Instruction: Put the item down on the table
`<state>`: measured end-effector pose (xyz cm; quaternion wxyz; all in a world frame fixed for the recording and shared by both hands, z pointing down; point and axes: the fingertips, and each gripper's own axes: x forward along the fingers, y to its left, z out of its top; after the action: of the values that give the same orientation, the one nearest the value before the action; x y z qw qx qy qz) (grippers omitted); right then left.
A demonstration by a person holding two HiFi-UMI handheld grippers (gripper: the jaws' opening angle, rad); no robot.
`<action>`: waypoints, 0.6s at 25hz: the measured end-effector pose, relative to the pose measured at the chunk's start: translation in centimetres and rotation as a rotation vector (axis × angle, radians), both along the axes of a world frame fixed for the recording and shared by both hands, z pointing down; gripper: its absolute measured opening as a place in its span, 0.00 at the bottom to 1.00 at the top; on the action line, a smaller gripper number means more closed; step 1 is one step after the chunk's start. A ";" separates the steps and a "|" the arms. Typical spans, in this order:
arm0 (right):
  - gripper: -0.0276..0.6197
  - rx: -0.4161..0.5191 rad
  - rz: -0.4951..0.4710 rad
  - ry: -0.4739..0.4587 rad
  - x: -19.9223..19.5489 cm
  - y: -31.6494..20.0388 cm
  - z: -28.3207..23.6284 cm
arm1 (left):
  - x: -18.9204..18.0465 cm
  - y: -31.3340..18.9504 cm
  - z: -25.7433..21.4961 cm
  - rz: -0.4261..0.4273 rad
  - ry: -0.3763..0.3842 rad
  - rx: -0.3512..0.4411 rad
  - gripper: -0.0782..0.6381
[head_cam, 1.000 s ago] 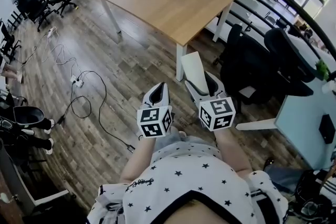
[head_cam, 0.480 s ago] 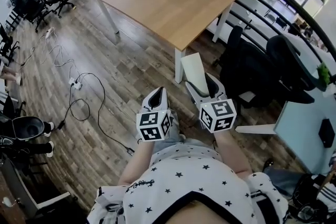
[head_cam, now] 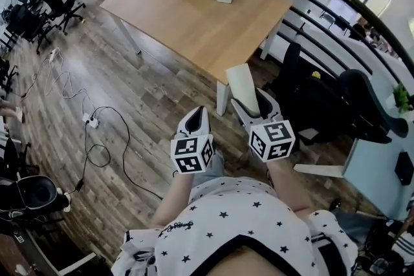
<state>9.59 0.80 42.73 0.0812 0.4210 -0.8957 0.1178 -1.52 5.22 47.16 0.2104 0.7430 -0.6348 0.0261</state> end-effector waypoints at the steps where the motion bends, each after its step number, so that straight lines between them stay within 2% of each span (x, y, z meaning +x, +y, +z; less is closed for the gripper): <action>1: 0.50 0.001 0.005 -0.002 -0.6 -1.0 -0.2 | -0.5 -1.0 -0.1 0.005 0.001 0.001 0.13; 15: 0.50 0.008 0.087 0.011 -7.6 -13.8 -1.5 | -8.0 -14.7 -0.7 0.085 0.025 -0.002 0.13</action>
<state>2.04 -12.98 41.21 0.0794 0.4604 -0.8766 0.1153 -9.56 -9.50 46.49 0.2176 0.7694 -0.6000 0.0262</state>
